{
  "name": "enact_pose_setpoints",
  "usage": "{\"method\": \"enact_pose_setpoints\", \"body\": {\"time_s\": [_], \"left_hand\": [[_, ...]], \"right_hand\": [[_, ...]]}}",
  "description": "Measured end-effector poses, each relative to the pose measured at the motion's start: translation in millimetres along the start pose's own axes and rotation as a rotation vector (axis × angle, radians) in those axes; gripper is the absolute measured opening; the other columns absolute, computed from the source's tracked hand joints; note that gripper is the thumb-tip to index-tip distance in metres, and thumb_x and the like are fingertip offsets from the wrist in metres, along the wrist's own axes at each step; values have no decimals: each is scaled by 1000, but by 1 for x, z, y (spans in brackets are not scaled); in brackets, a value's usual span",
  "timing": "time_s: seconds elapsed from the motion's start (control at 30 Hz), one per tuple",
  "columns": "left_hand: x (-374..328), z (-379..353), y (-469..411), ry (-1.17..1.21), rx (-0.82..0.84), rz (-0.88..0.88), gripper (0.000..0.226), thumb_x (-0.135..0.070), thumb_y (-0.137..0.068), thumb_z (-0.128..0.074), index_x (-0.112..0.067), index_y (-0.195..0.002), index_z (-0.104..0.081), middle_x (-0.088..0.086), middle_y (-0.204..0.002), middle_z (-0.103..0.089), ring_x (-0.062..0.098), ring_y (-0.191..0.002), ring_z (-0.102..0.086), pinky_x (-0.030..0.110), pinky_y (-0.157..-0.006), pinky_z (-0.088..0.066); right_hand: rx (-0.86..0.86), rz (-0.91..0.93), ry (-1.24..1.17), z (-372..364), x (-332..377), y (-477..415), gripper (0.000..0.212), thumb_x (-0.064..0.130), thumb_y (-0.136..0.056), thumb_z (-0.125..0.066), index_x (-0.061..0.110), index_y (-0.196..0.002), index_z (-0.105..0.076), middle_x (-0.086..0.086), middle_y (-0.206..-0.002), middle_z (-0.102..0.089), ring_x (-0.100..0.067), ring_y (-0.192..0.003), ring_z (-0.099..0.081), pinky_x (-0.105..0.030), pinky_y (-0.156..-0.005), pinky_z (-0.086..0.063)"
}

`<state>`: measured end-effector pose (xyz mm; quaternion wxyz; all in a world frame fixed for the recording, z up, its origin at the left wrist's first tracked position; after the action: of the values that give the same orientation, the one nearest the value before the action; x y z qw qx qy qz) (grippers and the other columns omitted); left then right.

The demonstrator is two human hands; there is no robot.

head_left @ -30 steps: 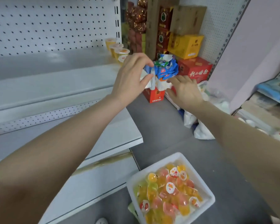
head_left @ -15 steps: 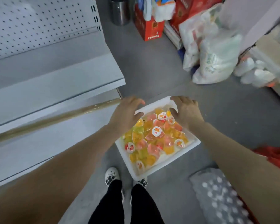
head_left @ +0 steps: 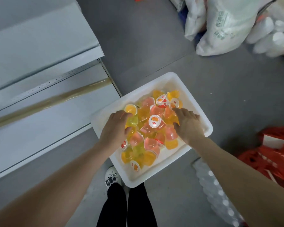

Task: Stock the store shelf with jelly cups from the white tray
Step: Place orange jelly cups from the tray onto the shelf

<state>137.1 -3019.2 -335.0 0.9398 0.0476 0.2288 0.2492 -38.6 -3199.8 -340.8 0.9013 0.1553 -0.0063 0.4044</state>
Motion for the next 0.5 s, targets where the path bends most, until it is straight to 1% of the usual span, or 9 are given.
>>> {"method": "enact_pose_setpoints", "body": {"time_s": [0.13,0.27,0.37,0.43,0.5], "left_hand": [[11,-14,-27,-64,-1,16,49,-26,-88,-68,-21,-133,-48,8,-133,-50,27,-118,-50,36,-95,-48],[20,-27,-42,-97,28,60,59,-29,-89,-67,-23,-141,-41,6,-142,-43,26,-125,-48,37,-98,-49],[23,-37,-50,-105,67,72,62,-29,-90,-66,-23,-145,-37,5,-145,-42,26,-125,-52,37,-98,-50],[22,-42,-55,-119,85,63,61,-28,-92,-64,-23,-146,-36,6,-145,-42,26,-123,-54,36,-97,-52],[22,-44,-59,-129,78,71,57,-28,-93,-62,-24,-145,-39,6,-144,-41,26,-121,-56,35,-95,-52]], "right_hand": [[-50,-48,-7,-5,-12,-31,59,21,-91,-62,23,-145,-41,-9,-138,-51,-35,-114,-56,-49,-92,-42],[-19,-84,18,-16,-18,-55,63,22,-92,-60,19,-150,-33,-12,-148,-40,-38,-126,-47,-52,-99,-39],[5,-79,2,-29,-16,-63,63,18,-92,-61,18,-149,-35,-11,-147,-43,-36,-131,-44,-53,-103,-38],[14,-78,-23,-34,-15,-66,61,13,-89,-61,16,-146,-39,-14,-143,-45,-37,-126,-47,-52,-101,-41],[4,-98,-45,-34,-17,-69,58,11,-87,-63,14,-142,-45,-17,-136,-46,-39,-116,-53,-50,-97,-45]]}}
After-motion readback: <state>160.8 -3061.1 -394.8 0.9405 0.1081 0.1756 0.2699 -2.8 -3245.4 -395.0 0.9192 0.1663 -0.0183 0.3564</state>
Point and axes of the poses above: each hand's wrist, its own y-axis away from the middle knuckle, its own z-axis out of the back of the hand, x = y × z, the point moved 8 cm from there along -y, towards the middle knuckle
